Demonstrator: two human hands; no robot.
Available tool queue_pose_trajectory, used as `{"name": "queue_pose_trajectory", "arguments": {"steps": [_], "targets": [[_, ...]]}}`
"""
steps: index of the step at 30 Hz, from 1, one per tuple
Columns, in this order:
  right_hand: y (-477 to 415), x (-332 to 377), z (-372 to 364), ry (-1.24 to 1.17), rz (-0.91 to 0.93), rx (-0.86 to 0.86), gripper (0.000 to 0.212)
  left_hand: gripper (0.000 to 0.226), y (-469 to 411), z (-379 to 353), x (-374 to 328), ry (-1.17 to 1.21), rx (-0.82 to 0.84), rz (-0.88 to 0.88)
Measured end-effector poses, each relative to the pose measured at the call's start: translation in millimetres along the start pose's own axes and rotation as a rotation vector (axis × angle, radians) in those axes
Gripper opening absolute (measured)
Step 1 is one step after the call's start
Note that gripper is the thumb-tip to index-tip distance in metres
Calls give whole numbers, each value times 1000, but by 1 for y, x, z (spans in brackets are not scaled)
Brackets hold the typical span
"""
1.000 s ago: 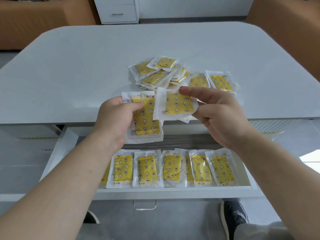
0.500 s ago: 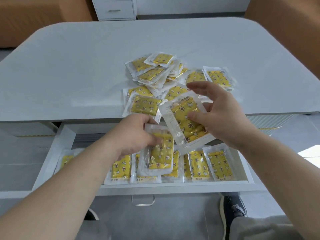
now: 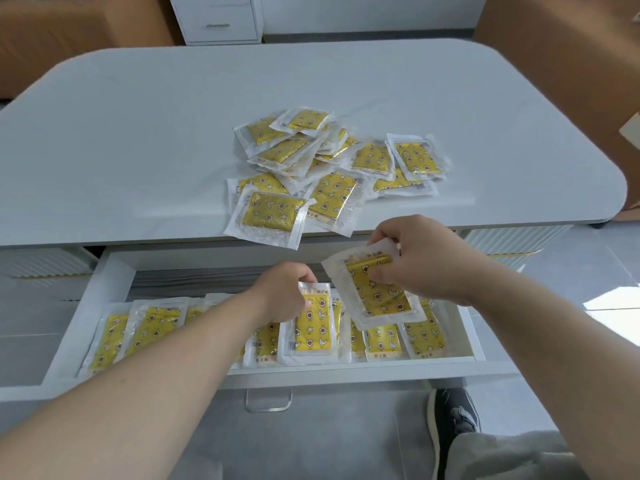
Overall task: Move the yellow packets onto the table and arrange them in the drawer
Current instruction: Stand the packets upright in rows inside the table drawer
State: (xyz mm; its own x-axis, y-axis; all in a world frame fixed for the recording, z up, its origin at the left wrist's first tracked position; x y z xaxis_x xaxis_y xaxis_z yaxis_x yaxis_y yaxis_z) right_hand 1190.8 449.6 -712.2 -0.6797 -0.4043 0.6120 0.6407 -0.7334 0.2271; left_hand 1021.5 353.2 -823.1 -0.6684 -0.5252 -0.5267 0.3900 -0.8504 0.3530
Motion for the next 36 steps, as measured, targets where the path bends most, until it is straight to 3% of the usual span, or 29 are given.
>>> {"name": "queue_pose_trajectory", "arguments": {"steps": [6,15,21,26,32,36], "targets": [[-4,-21,3,86,-118,-11,14,33,1,-10,4,-256,4,-98],[-17,-38,-19,293,-186,75,27,66,13,-1,-11,-627,4,-131],[-27,-41,-47,228,-194,89,38,42,40,37,-29,-538,-4,-56],[-30,-45,-80,217,-166,166,60,29,60,71,-36,-401,-136,-54],[-26,-56,-98,660,-108,172,63,14,68,89,-31,-278,-338,-53],[-21,-52,-102,727,-119,98,66,16,68,94,-31,-237,-417,-59]]}}
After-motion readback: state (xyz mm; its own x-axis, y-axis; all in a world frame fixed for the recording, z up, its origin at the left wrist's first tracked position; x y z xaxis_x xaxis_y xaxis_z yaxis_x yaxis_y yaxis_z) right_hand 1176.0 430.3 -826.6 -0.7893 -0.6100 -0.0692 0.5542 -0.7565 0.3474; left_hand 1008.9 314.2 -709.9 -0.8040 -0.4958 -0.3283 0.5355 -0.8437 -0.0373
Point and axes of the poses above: each hand's wrist, its own y-axis away from the middle knuckle, its own z-axis out of the back of the hand, x = y × z, the point moved 5 cm from there along -y, towards the middle knuckle, and after that the axes turned 8 degrees about -x, right-handed, at the moved point
